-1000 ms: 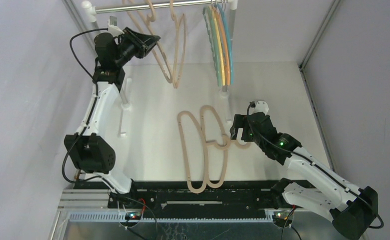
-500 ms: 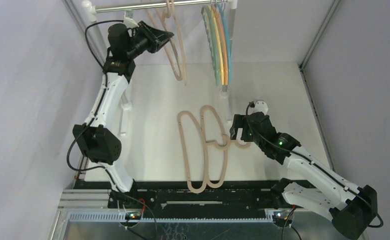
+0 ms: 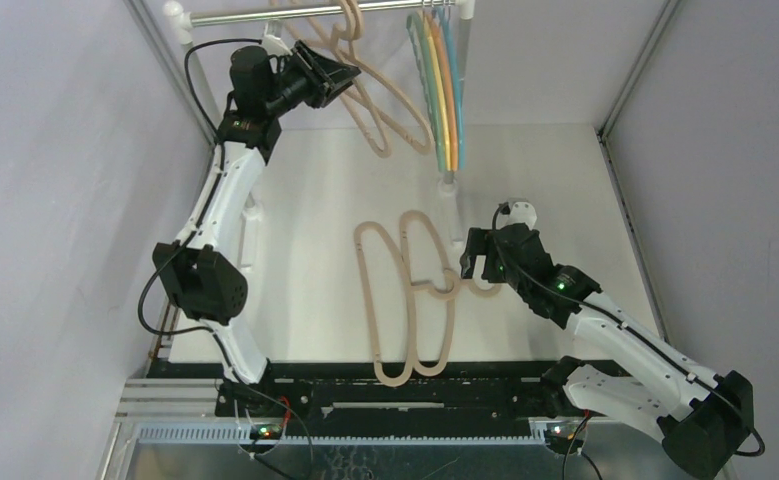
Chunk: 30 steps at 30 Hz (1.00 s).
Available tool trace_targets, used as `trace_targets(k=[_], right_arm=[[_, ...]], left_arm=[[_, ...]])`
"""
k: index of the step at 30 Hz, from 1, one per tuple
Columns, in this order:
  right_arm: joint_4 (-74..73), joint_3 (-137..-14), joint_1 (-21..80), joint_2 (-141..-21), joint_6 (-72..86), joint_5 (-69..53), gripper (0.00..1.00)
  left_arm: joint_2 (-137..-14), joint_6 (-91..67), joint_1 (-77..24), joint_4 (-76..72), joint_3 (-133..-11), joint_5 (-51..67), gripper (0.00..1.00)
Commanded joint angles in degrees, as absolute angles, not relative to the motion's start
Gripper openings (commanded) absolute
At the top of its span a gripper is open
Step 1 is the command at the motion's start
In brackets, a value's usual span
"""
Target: Organize the hangers
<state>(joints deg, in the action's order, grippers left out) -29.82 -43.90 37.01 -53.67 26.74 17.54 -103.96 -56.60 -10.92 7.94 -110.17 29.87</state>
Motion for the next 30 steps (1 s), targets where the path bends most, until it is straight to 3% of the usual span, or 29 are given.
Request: trace_targets(k=[1,12,24,30], right_arm=[[-28.7,-45.0,36.6,-52.8,26.2,18.4,1.0],[-27.7,-44.4,36.6,-53.6,26.7,17.4,1.0],[-27.0,-43.8,36.9,-54.6,26.9,17.3,1.0],[-26.4,-43.8,36.9,-55.2,26.8,17.3,1.0]], left_arm=[[-100.6,-51.7,-10.9,9.6,-110.5,27.4,0.48],[-86.9,-44.3,-9.9,12.0,-100.7,25.7,0.69],[-64.5,-42.0,-10.6,8.6,-71.5,22.7,0.66],[-53.7,-37.6,-23.8,14.6,-52.8,7.6,0.59]])
